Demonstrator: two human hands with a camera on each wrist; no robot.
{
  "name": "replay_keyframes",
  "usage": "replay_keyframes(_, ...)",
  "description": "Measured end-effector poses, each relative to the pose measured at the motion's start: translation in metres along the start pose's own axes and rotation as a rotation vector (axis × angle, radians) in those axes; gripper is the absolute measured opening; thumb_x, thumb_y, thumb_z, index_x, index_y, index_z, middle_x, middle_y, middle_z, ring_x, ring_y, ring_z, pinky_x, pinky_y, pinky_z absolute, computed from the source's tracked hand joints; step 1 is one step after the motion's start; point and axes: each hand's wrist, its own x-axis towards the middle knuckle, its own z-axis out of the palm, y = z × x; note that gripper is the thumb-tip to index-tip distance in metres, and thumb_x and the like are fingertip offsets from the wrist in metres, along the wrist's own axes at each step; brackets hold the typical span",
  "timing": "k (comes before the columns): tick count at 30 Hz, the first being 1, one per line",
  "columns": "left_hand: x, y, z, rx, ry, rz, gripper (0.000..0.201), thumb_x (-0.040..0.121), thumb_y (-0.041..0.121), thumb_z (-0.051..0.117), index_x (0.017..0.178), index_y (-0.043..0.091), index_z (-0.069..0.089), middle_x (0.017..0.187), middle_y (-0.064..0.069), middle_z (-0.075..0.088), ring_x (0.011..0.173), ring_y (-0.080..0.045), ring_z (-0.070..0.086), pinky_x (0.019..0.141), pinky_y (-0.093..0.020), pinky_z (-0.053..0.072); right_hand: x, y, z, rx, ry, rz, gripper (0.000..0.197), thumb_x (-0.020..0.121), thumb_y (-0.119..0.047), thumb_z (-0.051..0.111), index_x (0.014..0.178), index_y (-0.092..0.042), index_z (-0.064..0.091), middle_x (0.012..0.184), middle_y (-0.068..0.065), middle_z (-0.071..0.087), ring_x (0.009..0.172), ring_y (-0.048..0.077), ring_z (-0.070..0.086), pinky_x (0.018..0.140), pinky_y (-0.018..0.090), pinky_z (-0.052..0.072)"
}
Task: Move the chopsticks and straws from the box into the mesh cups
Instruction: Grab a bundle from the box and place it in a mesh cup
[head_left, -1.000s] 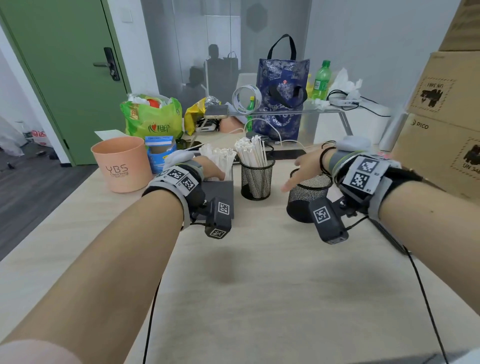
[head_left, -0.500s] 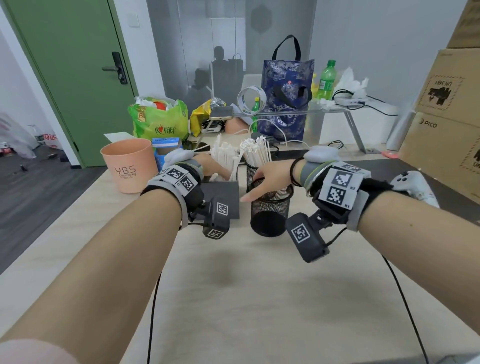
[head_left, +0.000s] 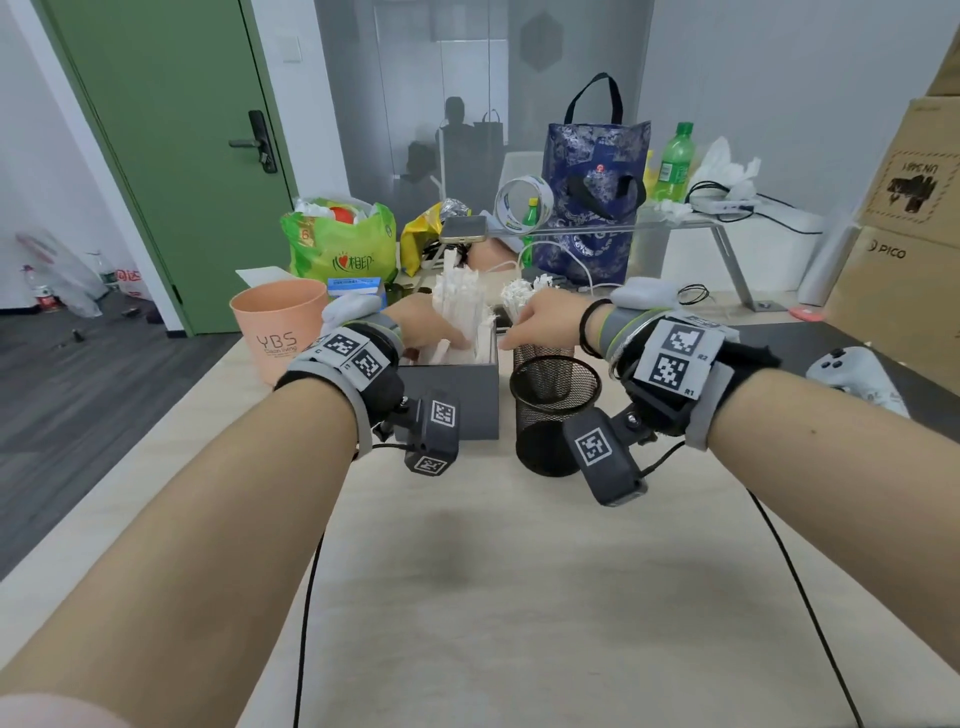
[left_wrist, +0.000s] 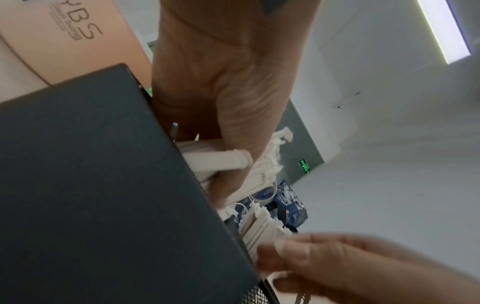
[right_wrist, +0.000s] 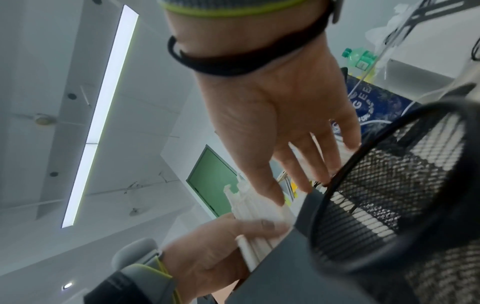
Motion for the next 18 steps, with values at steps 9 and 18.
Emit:
replay_keyframes(9, -0.008, 0.0, 0.0, -0.051, 0.076, 0.064, 0.065, 0.08, 0.055, 0.061, 0.121, 0.005, 0.06, 0.1, -0.007, 0.059, 0.086, -0.023, 0.054, 0.076, -0.034, 0.044, 0.016, -0.031, 0.008, 0.14, -0.049, -0.046, 0.028, 0.08, -0.032, 0.07, 0.09, -0.007, 0.064, 0.065, 0.0, 0.055, 0.071, 0.017, 0.055, 0.056, 0.02, 0.045)
replay_keyframes(18, -0.019, 0.003, -0.007, -0.221, 0.094, 0.277, 0.037, 0.1, 0.023, 0.041, 0.132, 0.008, 0.052, 0.117, -0.008, 0.058, 0.112, -0.017, 0.053, 0.087, -0.02, 0.037, 0.03, -0.054, 0.013, 0.413, -0.148, -0.119, 0.023, 0.074, -0.028, 0.078, 0.079, -0.028, 0.056, 0.076, -0.008, 0.058, 0.061, 0.009, 0.055, 0.056, 0.022, 0.047)
